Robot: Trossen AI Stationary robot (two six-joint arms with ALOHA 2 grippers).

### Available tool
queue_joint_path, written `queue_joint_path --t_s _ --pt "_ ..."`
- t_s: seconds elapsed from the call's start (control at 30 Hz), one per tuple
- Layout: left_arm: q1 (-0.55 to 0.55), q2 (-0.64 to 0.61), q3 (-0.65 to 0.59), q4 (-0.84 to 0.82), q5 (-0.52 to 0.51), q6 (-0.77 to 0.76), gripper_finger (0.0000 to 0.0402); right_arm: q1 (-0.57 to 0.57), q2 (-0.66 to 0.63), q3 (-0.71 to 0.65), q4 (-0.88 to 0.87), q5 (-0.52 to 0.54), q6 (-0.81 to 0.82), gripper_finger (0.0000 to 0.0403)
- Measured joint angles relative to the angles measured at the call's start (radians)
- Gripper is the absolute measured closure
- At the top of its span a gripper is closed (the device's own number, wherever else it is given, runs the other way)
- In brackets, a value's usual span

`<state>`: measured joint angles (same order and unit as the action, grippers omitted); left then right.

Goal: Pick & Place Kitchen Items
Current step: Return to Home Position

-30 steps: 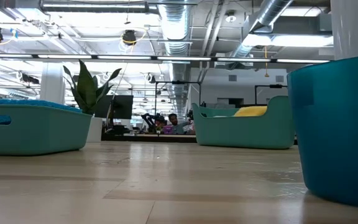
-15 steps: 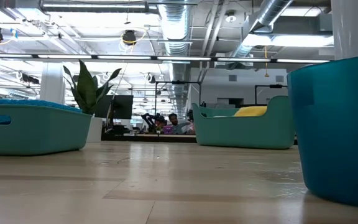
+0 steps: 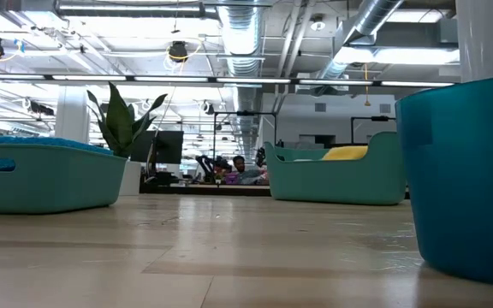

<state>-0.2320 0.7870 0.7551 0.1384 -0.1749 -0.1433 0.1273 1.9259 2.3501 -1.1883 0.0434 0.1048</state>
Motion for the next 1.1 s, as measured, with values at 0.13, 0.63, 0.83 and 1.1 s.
queue_joint_path --t_s 0.13,0.63,0.83,1.1 --pt "0.031 0.0 0.0 -0.11 0.007 0.015 0.0337 0.028 -0.026 -0.001 -0.006 0.015 0.029 0.0403" --pt "0.248 -0.046 -0.517 0.584 0.236 -0.083 0.04 0.097 -0.143 0.001 0.024 0.189 0.15 0.0403" --pt "0.226 -0.136 -0.721 0.734 0.236 -0.078 0.0401 0.121 -0.14 0.001 0.06 0.194 0.176 0.0403" --pt "0.21 -0.28 -0.747 0.605 0.327 -0.043 0.0401 0.121 -0.137 0.001 0.105 0.262 0.263 0.0403"
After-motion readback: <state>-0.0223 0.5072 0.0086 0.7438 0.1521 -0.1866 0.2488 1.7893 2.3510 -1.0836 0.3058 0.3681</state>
